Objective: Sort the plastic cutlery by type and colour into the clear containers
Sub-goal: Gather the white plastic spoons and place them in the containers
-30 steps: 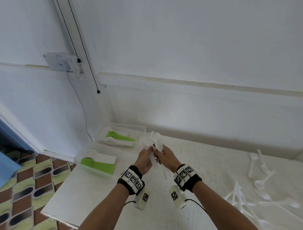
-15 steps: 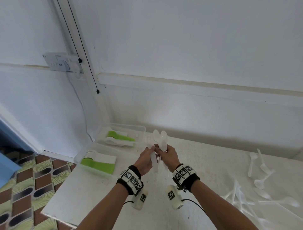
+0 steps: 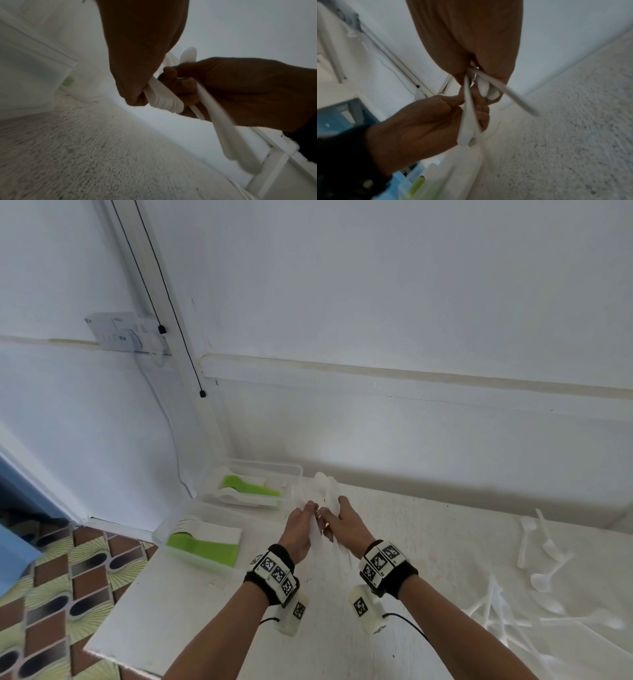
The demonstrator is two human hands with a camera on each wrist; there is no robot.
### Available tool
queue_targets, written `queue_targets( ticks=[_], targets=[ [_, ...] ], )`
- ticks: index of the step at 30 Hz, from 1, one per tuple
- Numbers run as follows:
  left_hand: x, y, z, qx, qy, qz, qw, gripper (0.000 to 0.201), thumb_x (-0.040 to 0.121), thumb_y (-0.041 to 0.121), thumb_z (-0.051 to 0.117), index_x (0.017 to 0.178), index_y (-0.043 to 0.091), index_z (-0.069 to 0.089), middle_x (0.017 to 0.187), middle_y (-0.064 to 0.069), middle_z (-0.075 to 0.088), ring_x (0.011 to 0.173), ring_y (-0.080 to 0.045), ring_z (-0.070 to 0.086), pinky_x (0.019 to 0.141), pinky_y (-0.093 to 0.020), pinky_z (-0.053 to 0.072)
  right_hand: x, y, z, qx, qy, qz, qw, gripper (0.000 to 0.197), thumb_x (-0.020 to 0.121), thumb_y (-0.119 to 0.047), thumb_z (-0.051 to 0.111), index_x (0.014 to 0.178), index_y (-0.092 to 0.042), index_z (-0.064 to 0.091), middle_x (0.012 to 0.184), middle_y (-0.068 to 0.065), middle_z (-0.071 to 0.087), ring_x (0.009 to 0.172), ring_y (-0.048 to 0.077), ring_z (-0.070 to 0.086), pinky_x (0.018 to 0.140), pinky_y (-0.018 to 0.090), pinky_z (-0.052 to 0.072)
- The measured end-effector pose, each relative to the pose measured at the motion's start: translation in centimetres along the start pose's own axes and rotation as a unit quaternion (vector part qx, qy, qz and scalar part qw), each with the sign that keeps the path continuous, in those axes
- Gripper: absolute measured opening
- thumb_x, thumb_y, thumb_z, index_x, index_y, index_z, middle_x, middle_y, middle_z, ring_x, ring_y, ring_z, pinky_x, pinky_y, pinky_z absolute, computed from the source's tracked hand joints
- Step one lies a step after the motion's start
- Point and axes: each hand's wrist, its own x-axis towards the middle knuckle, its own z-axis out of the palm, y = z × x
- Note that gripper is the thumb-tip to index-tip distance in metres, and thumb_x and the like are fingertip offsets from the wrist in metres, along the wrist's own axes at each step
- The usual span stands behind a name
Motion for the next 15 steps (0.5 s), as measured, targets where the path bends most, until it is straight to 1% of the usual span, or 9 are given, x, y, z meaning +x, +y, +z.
queue_targets(
  ticks=[3, 6, 7, 8, 9, 11, 12, 13, 15],
  targets=[
    [-0.1, 0.0, -0.3, -0.031, -0.011, 0.006, 0.999, 0.024, 0.107, 0.019, 0.045, 0.094, 0.004, 0.058, 0.078, -0.01, 0.057, 0.064, -0.019, 0.056, 0.056, -0.03, 0.052, 0.3, 0.4, -0.1, -0.053, 0.012, 0.0, 0.999, 0.036, 0.101, -0.033, 0.057, 0.122, -0.014, 0.036, 0.096, 0.016, 0.069, 0.064, 0.018, 0.06, 0.054, 0.024, 0.048],
    [-0.1, -0.3, -0.3, -0.046, -0.027, 0.013, 0.998, 0.02, 0.107, 0.019, 0.045, 0.103, 0.004, 0.056, 0.089, -0.016, 0.06, 0.08, -0.027, 0.058, 0.059, -0.034, 0.056, 0.1, 0.5, 0.1, -0.065, -0.004, 0.014, 0.998, 0.04, 0.102, -0.04, 0.055, 0.117, -0.009, 0.035, 0.1, 0.017, 0.07, 0.064, 0.018, 0.06, 0.051, 0.022, 0.046],
    [0.0, -0.3, -0.3, -0.047, -0.025, 0.014, 0.998, 0.018, 0.107, 0.02, 0.046, 0.104, 0.005, 0.054, 0.09, -0.017, 0.06, 0.08, -0.027, 0.059, 0.057, -0.035, 0.055, 0.1, 0.5, 0.2, -0.066, -0.002, 0.012, 0.998, 0.036, 0.103, -0.038, 0.053, 0.115, -0.008, 0.036, 0.101, 0.016, 0.07, 0.066, 0.018, 0.062, 0.052, 0.022, 0.046],
    [0.0, -0.3, -0.3, -0.045, -0.021, 0.012, 0.999, 0.016, 0.107, 0.021, 0.047, 0.103, 0.006, 0.052, 0.09, -0.017, 0.06, 0.075, -0.025, 0.06, 0.053, -0.035, 0.053, 0.1, 0.7, 0.2, -0.063, 0.005, 0.006, 0.998, 0.031, 0.103, -0.034, 0.053, 0.111, -0.008, 0.039, 0.101, 0.015, 0.07, 0.067, 0.018, 0.063, 0.053, 0.023, 0.047],
    [0.1, -0.3, -0.3, -0.041, -0.016, 0.009, 0.999, 0.016, 0.107, 0.021, 0.047, 0.101, 0.007, 0.051, 0.087, -0.014, 0.061, 0.07, -0.022, 0.062, 0.052, -0.033, 0.051, 0.0, 0.8, 0.2, -0.055, 0.02, -0.001, 0.998, 0.026, 0.103, -0.032, 0.055, 0.107, -0.009, 0.042, 0.1, 0.013, 0.07, 0.067, 0.016, 0.064, 0.054, 0.023, 0.047],
    [0.0, -0.3, -0.3, -0.029, -0.004, 0.007, 1.0, 0.017, 0.107, 0.02, 0.047, 0.1, 0.006, 0.054, 0.082, -0.006, 0.065, 0.064, -0.012, 0.065, 0.054, -0.027, 0.052, -0.1, 1.0, 0.1, -0.032, 0.06, -0.009, 0.998, 0.026, 0.099, -0.029, 0.062, 0.099, -0.007, 0.048, 0.094, 0.011, 0.067, 0.064, 0.013, 0.064, 0.054, 0.021, 0.047],
    [0.1, -0.4, -0.3, -0.027, -0.005, 0.005, 1.0, 0.017, 0.107, 0.02, 0.047, 0.101, 0.007, 0.057, 0.084, -0.004, 0.067, 0.067, -0.01, 0.067, 0.058, -0.026, 0.053, -0.2, 1.1, 0.1, -0.025, 0.083, -0.015, 0.996, 0.028, 0.097, -0.028, 0.066, 0.097, -0.005, 0.05, 0.093, 0.012, 0.066, 0.062, 0.012, 0.064, 0.053, 0.019, 0.047],
    [0.1, -0.4, -0.2, -0.026, -0.007, 0.001, 1.0, 0.018, 0.106, 0.021, 0.049, 0.104, 0.007, 0.059, 0.091, -0.005, 0.069, 0.076, -0.012, 0.068, 0.066, -0.027, 0.055, -0.2, 1.2, 0.1, -0.025, 0.103, -0.02, 0.994, 0.029, 0.095, -0.028, 0.069, 0.094, -0.004, 0.052, 0.091, 0.012, 0.066, 0.061, 0.012, 0.063, 0.052, 0.018, 0.047],
    [0.2, -0.6, 0.2, -0.023, -0.006, 0.001, 1.0, 0.025, 0.106, 0.025, 0.05, 0.116, 0.004, 0.06, 0.11, -0.013, 0.07, 0.101, -0.024, 0.068, 0.085, -0.035, 0.055, -0.3, 1.5, 0.1, -0.029, 0.141, -0.034, 0.989, 0.032, 0.091, -0.026, 0.074, 0.085, -0.005, 0.051, 0.083, 0.01, 0.063, 0.061, 0.013, 0.062, 0.052, 0.019, 0.046]
  ],
)
